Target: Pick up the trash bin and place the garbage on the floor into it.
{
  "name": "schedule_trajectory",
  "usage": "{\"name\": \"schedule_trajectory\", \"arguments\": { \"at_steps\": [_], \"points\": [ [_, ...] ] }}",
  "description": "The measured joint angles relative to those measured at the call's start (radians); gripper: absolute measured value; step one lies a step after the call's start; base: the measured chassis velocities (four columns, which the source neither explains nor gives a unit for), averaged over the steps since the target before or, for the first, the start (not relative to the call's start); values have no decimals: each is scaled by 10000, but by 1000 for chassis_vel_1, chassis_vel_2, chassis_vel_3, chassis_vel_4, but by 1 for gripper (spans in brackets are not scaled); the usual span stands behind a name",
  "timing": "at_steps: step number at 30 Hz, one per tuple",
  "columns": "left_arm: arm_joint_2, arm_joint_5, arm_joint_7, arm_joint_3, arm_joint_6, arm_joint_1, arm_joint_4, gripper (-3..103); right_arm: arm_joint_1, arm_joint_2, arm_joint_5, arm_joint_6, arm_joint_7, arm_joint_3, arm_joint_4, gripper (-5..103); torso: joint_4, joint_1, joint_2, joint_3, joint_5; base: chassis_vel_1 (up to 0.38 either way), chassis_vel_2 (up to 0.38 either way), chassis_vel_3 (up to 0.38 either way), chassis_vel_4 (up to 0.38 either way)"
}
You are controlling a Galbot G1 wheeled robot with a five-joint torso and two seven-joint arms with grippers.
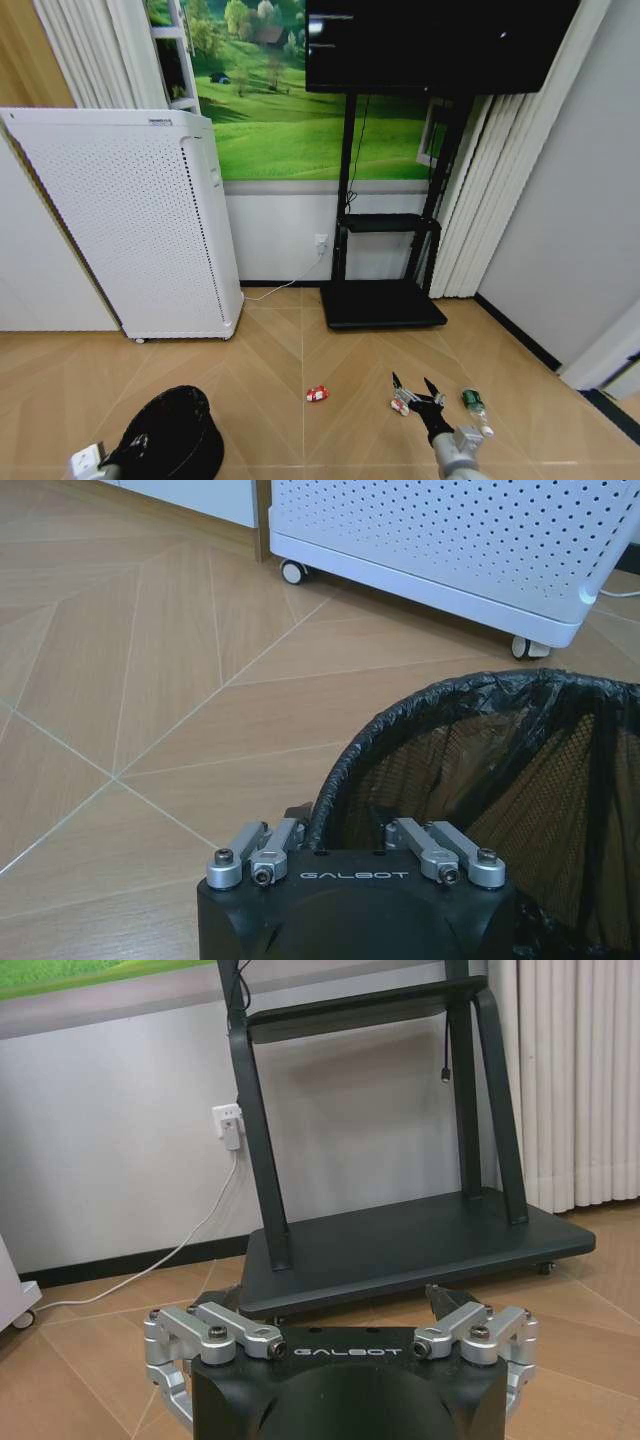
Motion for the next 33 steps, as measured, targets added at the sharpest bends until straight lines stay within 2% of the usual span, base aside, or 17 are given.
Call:
{"name": "schedule_trajectory", "arguments": {
  "at_steps": [1, 4, 5, 7, 9, 11, 12, 13, 15, 19, 20, 25, 26, 28, 29, 31, 33],
  "points": [
    [0, 0, 0, 0, 0, 0, 0, 34, 0, 0, 0, 0, 0, 0, 0, 100, 0, 0, 0, 0, 0, 0, 0, 0, 0],
    [51, -23, 56, -142, -123, 47, -26, 17, 88, 105, -201, -83, -14, -139, -2, 100, 0, 0, 2, 2, 4, 0, 0, 0, 0],
    [51, -23, 56, -142, -123, 47, -26, 17, 88, 105, -201, -83, -14, -139, -2, 100, 0, 0, 2, 2, 4, 0, 0, 0, 0],
    [73, 21, 239, -219, -367, 49, -55, 8, 134, 159, -307, -131, -20, -224, -6, 100, 0, 0, 4, 2, 4, 0, 0, 0, 0],
    [82, 41, 342, -230, -477, 50, -64, 8, 142, 170, -329, -149, -22, -245, -7, 100, 0, 0, 4, 2, 8, 0, 0, 0, 0],
    [130, 175, 722, -246, -1021, -14, -37, 6, 156, 183, -374, -196, -20, -286, -9, 100, 1, 0, 5, 4, 5, 0, 0, 0, 0],
    [130, 175, 722, -246, -1021, -14, -37, 6, 156, 183, -374, -196, -20, -286, -9, 100, 1, 0, 5, 4, 5, 0, 0, 0, 0],
    [161, 346, 910, -201, -1482, -160, 23, 6, 160, 180, -384, -208, -20, -300, -14, 100, 1, 0, 6, 5, 6, 0, 0, 0, 0],
    [176, 378, 940, -167, -1633, -244, 22, 6, 162, 176, -388, -215, -18, -303, -17, 100, 1, 0, 6, 5, 5, 0, 0, 0, 0],
    [361, 318, 1127, 201, -2341, -721, -321, 6, 170, 164, -399, -230, -9, -306, -33, 100, 0, 0, 8, 6, 8, 0, 0, 0, 0],
    [361, 318, 1127, 201, -2341, -721, -321, 6, 170, 164, -399, -230, -9, -306, -33, 100, 0, 0, 8, 6, 8, 0, 0, 0, 0],
    [756, 306, 1496, 972, -3079, -1486, -482, 6, 142, 184, -403, -236, 42, -281, -22, 100, 0, 0, 9, 7, 8, 0, 0, 0, 0],
    [756, 306, 1496, 972, -3079, -1486, -482, 6, 142, 184, -403, -236, 42, -281, -22, 100, 0, 0, 9, 7, 8, 0, 0, 0, 0],
    [952, 392, 1824, 1350, -3519, -1880, -396, 6, 132, 189, -403, -241, 140, -279, 43, 100, -2, 0, 10, 8, 9, 0, 0, 0, 0],
    [952, 392, 1824, 1350, -3519, -1880, -396, 6, 132, 189, -403, -241, 140, -279, 43, 100, -2, 0, 10, 8, 9, 0, 0, 0, 0],
    [1121, 469, 2207, 1672, -3841, -2282, -234, 6, 130, 188, -389, -313, 163, -294, 130, 100, -1, 0, 10, 8, 7, 0, 0, 0, 0],
    [1272, 128, 2450, 1867, -3850, -2465, -300, 6, 157, 164, -371, -406, 157, -389, 162, 100, -3, 0, 10, 8, 7, 0, 0, 0, 0]
  ]
}}
